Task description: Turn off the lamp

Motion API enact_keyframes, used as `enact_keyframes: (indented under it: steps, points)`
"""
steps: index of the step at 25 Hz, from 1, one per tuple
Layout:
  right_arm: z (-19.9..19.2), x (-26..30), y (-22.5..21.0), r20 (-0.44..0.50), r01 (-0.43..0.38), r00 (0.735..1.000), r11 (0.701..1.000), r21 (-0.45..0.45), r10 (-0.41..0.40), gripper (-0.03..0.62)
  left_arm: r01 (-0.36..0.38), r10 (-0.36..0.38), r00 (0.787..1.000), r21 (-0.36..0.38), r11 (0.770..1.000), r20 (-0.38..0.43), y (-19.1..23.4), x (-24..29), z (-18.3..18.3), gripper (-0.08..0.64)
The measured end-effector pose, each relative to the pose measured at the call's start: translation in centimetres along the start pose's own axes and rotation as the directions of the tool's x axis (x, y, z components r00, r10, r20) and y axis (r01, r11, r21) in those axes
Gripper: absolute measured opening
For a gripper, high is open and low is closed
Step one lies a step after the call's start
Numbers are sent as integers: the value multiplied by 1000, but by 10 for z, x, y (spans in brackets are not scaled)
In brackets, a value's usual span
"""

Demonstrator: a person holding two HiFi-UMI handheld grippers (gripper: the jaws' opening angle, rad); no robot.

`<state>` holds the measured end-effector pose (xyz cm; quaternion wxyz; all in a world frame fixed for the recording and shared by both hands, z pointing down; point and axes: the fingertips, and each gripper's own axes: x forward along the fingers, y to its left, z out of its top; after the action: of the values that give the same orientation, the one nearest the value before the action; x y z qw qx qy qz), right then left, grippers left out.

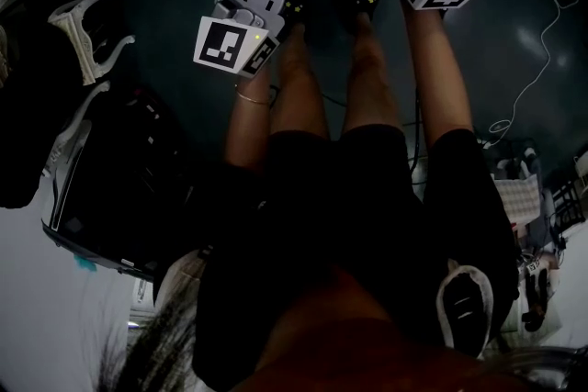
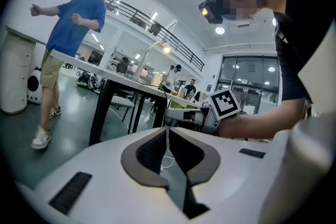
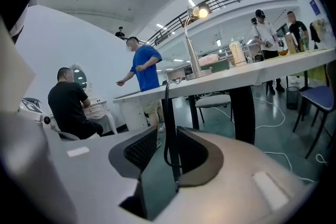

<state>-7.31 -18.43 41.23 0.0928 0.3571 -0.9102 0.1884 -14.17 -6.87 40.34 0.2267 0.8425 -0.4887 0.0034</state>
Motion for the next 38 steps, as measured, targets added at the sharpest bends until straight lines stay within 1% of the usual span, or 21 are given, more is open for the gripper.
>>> enact_keyframes:
  steps: [4, 6, 8, 9, 10, 13, 18, 20, 22, 24, 26, 28, 31, 32, 35, 38]
  points:
    - [-6, 13, 1, -25, -20, 1000, 999, -45, 19, 86, -9, 10, 1000, 8, 1000, -19, 1, 2, -11, 8]
    - [-7, 15, -1, -29, -20, 999, 999, -44, 19, 85, -7, 7, 1000, -3, 1000, 4, -1, 3, -8, 8]
    - [-8, 14, -5, -28, -15, 1000, 999, -32, 14, 84, -18, 18, 1000, -7, 1000, 2, -1, 3, -9, 8]
    - [-8, 13, -7, -28, -13, 1000, 999, -33, 12, 38, -22, 22, 1000, -5, 1000, -8, -1, 2, -11, 9]
    - [-8, 12, -8, -29, -11, 1000, 999, -43, 10, 17, -21, 21, 1000, -3, 1000, -11, -1, 3, -12, 9]
    - [-8, 8, -2, -35, -27, 999, 996, -84, 24, 12, -14, 14, 1000, 4, 1000, -20, -1, 1, -13, 9]
    - [0, -3, 14, -20, -92, 996, 995, -27, 92, 11, -14, 14, 1000, -10, 1000, -13, 1, 0, -12, 9]
    - [9, -9, 17, 0, -115, 993, 993, -7, 115, 10, -7, 7, 1000, 5, 1000, 5, -2, 2, -8, 9]
    - [19, -16, 20, 29, -130, 991, 991, -8, 130, 10, 13, -14, 1000, 34, 999, 28, -8, 4, -4, 9]
    - [28, -22, 25, 57, -156, 986, 988, 0, 156, 9, 27, -29, 999, 42, 999, 42, -12, 7, -2, 9]
    - [34, -27, 29, 84, -190, 979, 981, 35, 186, 9, 40, -41, 999, 64, 997, 22, -15, 11, -6, 9]
    - [41, -32, 30, 114, -229, 969, 968, 104, 218, 8, 58, -59, 998, 94, 994, 4, -19, 16, -7, 9]
    - [51, -41, 30, 178, -293, 950, 928, 232, 255, 8, 86, -87, 996, 122, 989, 3, -25, 25, -3, 9]
    - [53, -43, 30, 192, -305, 946, 918, 255, 262, 8, 93, -94, 996, 132, 987, 5, -27, 28, -1, 9]
    - [59, -45, 32, 209, -333, 937, 900, 282, 281, 8, 114, -117, 993, 171, 979, 4, -31, 38, 6, 9]
    - [62, -46, 34, 233, -356, 928, 877, 323, 291, 8, 139, -141, 990, 191, 972, -2, -35, 48, 11, 9]
